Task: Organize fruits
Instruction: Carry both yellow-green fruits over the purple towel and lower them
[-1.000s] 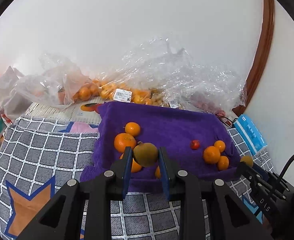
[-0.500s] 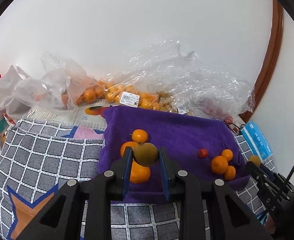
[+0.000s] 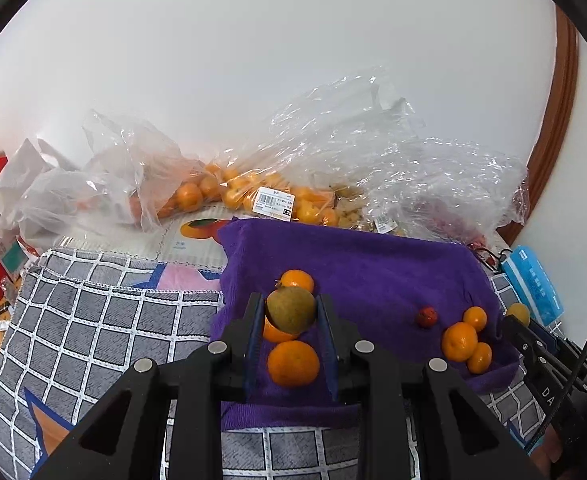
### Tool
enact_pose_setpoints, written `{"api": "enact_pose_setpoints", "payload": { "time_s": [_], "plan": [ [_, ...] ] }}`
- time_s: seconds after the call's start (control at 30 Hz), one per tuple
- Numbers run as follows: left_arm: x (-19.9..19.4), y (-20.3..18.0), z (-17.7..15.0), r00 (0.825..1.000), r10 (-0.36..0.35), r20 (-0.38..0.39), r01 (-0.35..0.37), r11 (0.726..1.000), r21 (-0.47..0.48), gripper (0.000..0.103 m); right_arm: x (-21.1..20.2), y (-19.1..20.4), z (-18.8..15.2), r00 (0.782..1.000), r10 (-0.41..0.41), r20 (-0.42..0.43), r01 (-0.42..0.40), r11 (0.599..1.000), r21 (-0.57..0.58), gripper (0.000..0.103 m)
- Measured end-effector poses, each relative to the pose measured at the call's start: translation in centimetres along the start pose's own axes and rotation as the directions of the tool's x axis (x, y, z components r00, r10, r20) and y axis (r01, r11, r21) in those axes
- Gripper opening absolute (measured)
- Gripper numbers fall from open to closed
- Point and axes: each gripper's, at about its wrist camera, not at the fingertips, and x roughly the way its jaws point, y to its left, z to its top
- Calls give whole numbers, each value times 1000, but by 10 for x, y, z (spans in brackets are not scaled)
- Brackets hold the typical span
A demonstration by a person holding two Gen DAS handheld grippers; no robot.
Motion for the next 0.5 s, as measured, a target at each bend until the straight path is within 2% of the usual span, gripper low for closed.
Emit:
{"api": "enact_pose_setpoints", "payload": {
  "time_s": [0.23, 0.5],
  "plan": [
    [19, 5, 9, 1000, 11, -28, -11, 1000, -14, 25, 21, 0, 10, 1000, 12, -28, -12, 1000, -12, 27],
    [44, -5, 10, 996, -29, -90, 27, 999, -28, 25, 43, 2, 16, 998, 19, -52, -21, 999, -33, 27]
  ]
}}
